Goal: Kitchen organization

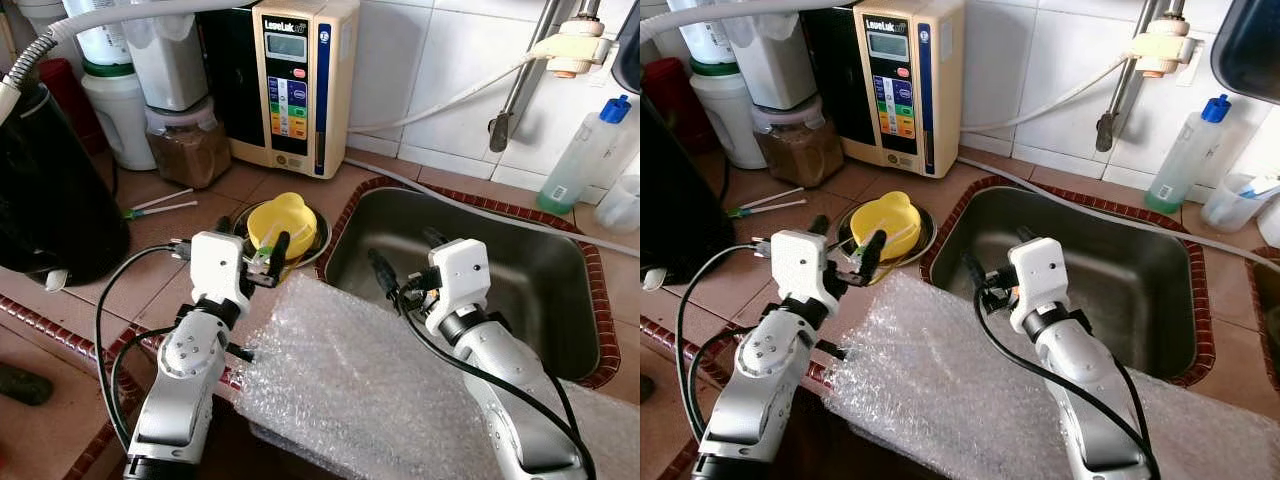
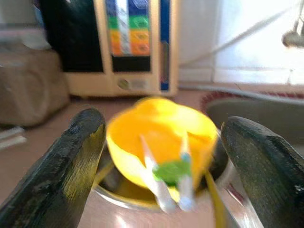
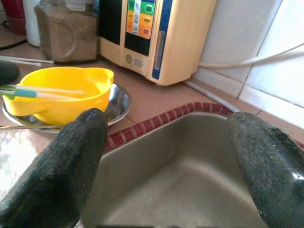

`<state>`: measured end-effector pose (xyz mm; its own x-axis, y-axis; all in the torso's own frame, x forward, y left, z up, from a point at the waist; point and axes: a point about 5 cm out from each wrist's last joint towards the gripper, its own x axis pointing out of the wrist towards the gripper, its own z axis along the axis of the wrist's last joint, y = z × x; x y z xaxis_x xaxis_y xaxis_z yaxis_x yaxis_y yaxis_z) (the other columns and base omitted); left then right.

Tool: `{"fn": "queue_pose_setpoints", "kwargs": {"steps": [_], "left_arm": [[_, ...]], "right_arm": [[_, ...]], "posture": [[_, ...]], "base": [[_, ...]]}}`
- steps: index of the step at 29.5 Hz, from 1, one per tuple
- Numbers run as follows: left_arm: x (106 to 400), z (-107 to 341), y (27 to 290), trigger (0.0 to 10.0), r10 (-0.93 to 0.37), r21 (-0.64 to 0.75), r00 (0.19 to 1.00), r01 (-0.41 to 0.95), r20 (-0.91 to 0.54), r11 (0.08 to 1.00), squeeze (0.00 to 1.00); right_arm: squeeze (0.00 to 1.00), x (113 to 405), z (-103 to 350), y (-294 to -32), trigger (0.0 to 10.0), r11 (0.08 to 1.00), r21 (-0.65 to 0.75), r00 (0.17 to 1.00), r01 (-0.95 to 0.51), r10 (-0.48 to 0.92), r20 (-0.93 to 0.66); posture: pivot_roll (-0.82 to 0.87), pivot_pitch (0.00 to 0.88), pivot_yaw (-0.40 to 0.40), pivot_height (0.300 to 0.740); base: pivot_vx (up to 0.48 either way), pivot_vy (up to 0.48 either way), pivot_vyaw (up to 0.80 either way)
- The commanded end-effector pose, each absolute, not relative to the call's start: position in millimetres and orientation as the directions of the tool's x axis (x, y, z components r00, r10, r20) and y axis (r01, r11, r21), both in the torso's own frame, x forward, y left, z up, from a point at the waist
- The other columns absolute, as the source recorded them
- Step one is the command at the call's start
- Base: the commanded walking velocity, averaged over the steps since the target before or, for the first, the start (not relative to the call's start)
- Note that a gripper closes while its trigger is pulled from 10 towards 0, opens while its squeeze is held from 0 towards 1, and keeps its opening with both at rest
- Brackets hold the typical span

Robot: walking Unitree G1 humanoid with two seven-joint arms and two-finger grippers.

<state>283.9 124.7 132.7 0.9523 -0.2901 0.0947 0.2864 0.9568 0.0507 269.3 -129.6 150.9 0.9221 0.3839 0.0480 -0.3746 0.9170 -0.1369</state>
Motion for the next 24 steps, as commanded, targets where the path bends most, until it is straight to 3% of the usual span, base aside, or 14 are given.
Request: {"fn": "queue_pose_setpoints", "kwargs": {"steps": [1, 7, 8, 9, 10, 11, 12, 13, 24], "left_arm": [[282, 120, 124, 10.0, -0.312, 0.079, 0.95, 0.31, 0.026, 0.948, 0.0], [282, 117, 125, 10.0, -0.316, 0.077, 0.948, 0.313, 0.026, 0.947, 0.0], [283, 117, 125, 5.8, -0.322, 0.078, 0.946, 0.319, 0.031, 0.944, 0.0], [283, 117, 124, 4.2, -0.325, 0.079, 0.945, 0.322, 0.03, 0.943, 0.0], [284, 116, 124, 3.5, -0.328, 0.079, 0.944, 0.325, 0.028, 0.942, 0.0], [284, 116, 124, 2.2, -0.332, 0.081, 0.943, 0.329, 0.027, 0.941, 0.0], [284, 116, 123, 1.6, -0.334, 0.082, 0.942, 0.331, 0.026, 0.94, 0.0], [284, 115, 123, 0.2, -0.34, 0.082, 0.94, 0.336, 0.027, 0.938, 0.0], [284, 115, 122, 0.0, -0.361, 0.097, 0.932, 0.356, 0.038, 0.93, 0.0]], "right_arm": [[0.0, 267, 155, -125, 10.0, 0.897, -0.092, 0.898, -0.431, 0.437, 0.051], [0.0, 259, 159, -111, 10.0, 0.835, -0.069, 0.835, -0.545, 0.549, 0.046], [0.0, 259, 159, -111, 10.0, 0.841, -0.064, 0.84, -0.538, 0.541, 0.047], [0.0, 259, 158, -112, 10.0, 0.842, -0.062, 0.841, -0.536, 0.539, 0.046], [0.0, 259, 158, -112, 10.0, 0.842, -0.061, 0.841, -0.536, 0.539, 0.045], [0.0, 258, 159, -112, 10.0, 0.838, -0.055, 0.838, -0.543, 0.545, 0.041], [0.0, 258, 159, -112, 10.0, 0.837, -0.052, 0.836, -0.545, 0.547, 0.039], [0.0, 258, 159, -112, 10.0, 0.835, -0.051, 0.835, -0.547, 0.549, 0.038], [0.0, 258, 153, -111, 10.0, 0.82, -0.029, 0.82, -0.571, 0.572, 0.011]], "posture": [[0.0, 0.0, -0.011, 0.74], [0.0, 0.0, -0.008, 0.74], [0.0, 0.0, -0.008, 0.74], [0.0, 0.0, -0.007, 0.74], [0.0, 0.0, -0.007, 0.74], [0.0, 0.0, -0.006, 0.74], [0.0, 0.0, -0.006, 0.74], [-0.01, 0.0, -0.004, 0.74], [0.0, 0.0, -0.004, 0.74]], "base": [[0.0, 0.0, 0.0], [0.0, 0.0, 0.0], [0.0, 0.0, 0.0], [0.0, 0.0, 0.0], [0.0, 0.0, 0.0], [0.0, 0.0, 0.0], [0.0, 0.0, 0.0], [0.0, 0.0, 0.0], [0.0, 0.0, 0.0]]}}
